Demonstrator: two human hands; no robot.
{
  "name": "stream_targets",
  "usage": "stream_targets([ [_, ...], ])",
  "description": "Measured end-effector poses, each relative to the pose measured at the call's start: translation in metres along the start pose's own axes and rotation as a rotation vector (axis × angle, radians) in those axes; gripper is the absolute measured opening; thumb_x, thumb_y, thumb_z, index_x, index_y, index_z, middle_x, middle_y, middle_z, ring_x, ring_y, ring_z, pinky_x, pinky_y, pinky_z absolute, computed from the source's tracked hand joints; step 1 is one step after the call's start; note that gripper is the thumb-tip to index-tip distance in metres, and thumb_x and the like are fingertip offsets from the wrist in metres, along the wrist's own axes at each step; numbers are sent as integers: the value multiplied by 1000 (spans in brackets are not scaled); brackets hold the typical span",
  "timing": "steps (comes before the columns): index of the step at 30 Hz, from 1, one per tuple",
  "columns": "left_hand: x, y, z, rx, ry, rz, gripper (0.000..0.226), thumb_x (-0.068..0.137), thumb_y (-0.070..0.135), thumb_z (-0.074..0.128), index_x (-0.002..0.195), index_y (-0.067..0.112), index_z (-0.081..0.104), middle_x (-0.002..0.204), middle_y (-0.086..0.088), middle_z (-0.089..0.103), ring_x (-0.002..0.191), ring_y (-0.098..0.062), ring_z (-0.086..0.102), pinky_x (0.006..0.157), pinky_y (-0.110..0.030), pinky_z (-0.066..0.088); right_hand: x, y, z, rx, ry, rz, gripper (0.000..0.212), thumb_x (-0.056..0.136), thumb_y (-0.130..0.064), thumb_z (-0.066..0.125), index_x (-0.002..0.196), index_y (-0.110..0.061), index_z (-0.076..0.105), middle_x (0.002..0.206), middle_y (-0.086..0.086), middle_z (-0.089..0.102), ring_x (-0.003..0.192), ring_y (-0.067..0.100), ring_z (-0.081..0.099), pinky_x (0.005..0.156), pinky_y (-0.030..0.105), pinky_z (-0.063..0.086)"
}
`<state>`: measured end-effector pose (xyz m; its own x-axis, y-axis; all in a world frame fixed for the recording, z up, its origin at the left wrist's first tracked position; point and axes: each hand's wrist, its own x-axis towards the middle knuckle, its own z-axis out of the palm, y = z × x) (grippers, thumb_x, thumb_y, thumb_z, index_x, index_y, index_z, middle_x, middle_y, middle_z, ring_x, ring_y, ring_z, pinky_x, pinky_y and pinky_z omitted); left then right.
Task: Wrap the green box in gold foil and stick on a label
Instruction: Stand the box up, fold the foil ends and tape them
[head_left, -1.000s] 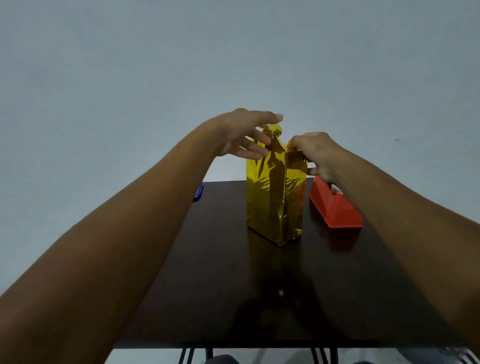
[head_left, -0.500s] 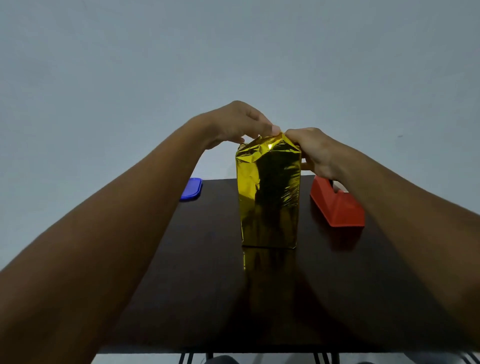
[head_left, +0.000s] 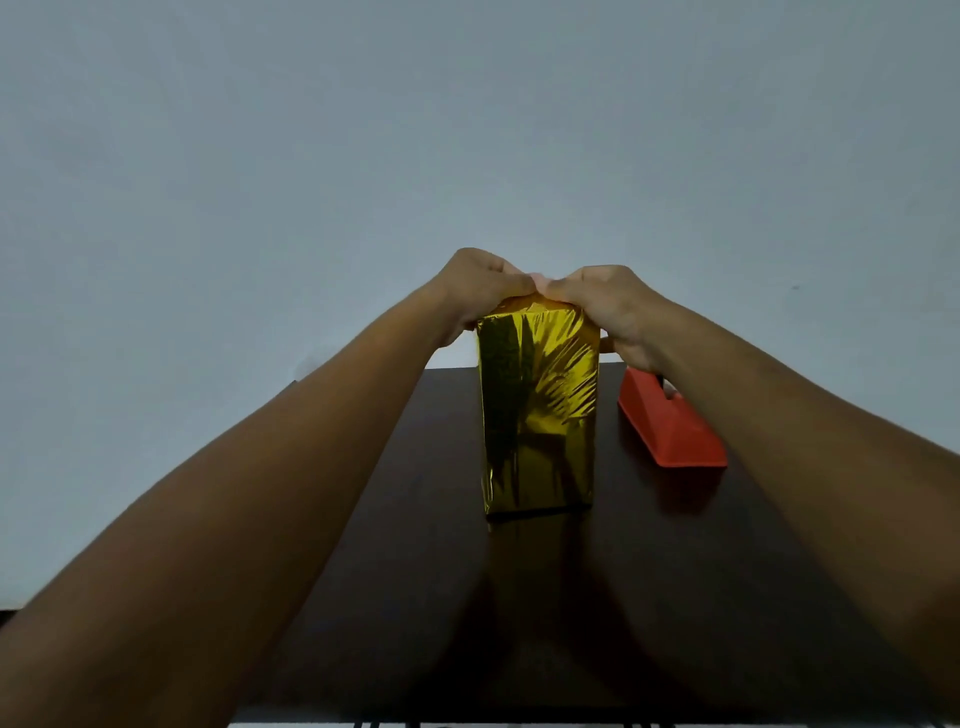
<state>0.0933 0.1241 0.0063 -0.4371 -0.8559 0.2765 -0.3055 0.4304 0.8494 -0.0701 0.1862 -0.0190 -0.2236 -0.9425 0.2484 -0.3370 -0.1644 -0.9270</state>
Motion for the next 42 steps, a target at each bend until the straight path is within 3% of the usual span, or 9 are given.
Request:
stream_targets([
  [8, -3, 2, -13, 26, -154, -209, 50, 92, 61, 58, 115, 18, 69, 110, -4, 70, 99, -24, 68, 80, -39, 56, 10, 3, 2, 38, 95, 67, 38, 80, -37, 83, 107, -14, 68, 101, 4, 73, 101, 21, 67, 94, 43, 54],
  [11, -2, -6, -13, 63, -179, -216, 41, 92, 52, 65, 109, 16, 70, 109, -8, 71, 102, -27, 69, 77, -39, 58, 15, 6, 1, 75, 70, 126, 35, 80, -32, 84, 103, -8, 72, 90, 6, 74, 86, 22, 70, 77, 34, 56],
  [19, 0, -11, -5, 6, -141, -218, 24, 95, 36, 67, 108, 15, 68, 102, -9, 70, 95, -24, 68, 76, -37, 57, 19, 3, -9, 57, -44, 252, 23, 80, -29, 83, 92, -13, 72, 81, 3, 73, 76, 17, 67, 71, 32, 53],
  [23, 2, -16, -4, -65, -120, -250, 28, 91, 35, 70, 112, 16, 69, 99, -8, 69, 93, -25, 68, 78, -38, 57, 17, 6, -11, 58, -54, 231, 30, 76, -34, 87, 91, -11, 73, 83, 4, 74, 84, 20, 68, 90, 37, 55],
  [26, 2, -19, -4, -93, -107, -264, 32, 89, 36, 71, 114, 16, 68, 98, -8, 68, 94, -25, 67, 81, -40, 56, 14, 8, -13, 79, -37, 221, 60, 56, -42, 95, 102, -9, 75, 99, 8, 76, 97, 24, 70, 98, 41, 54],
  [30, 2, -20, -3, -109, -98, -268, 32, 88, 36, 72, 114, 18, 68, 103, -8, 68, 97, -26, 67, 80, -39, 57, 9, 23, -20, 183, 54, 150, 42, 80, -45, 82, 102, -10, 74, 98, 7, 75, 90, 22, 71, 80, 34, 58],
  [36, 3, -24, -2, -114, -79, -256, 30, 88, 37, 72, 111, 18, 70, 89, -6, 64, 90, -25, 63, 95, -45, 52, 5, 86, -56, -744, 419, 430, 59, 75, -70, 56, 100, -17, 56, 115, 11, 62, 114, 38, 54, 94, 46, 47],
  [38, 3, -23, 0, -108, -73, -249, 30, 88, 37, 72, 111, 18, 70, 89, -6, 64, 89, -26, 64, 94, -44, 52, 0, 104, -67, -696, 383, 548, 72, 72, -72, 60, 118, -16, 60, 126, 13, 62, 117, 38, 57, 98, 47, 49],
  [42, 3, -22, 0, -108, -57, -244, 30, 88, 37, 72, 111, 17, 70, 93, -8, 67, 88, -26, 65, 91, -42, 54, -14, 103, -70, -406, 324, 619, 67, 87, -43, 76, 136, -4, 53, 137, 17, 57, 122, 38, 57, 84, 44, 47],
])
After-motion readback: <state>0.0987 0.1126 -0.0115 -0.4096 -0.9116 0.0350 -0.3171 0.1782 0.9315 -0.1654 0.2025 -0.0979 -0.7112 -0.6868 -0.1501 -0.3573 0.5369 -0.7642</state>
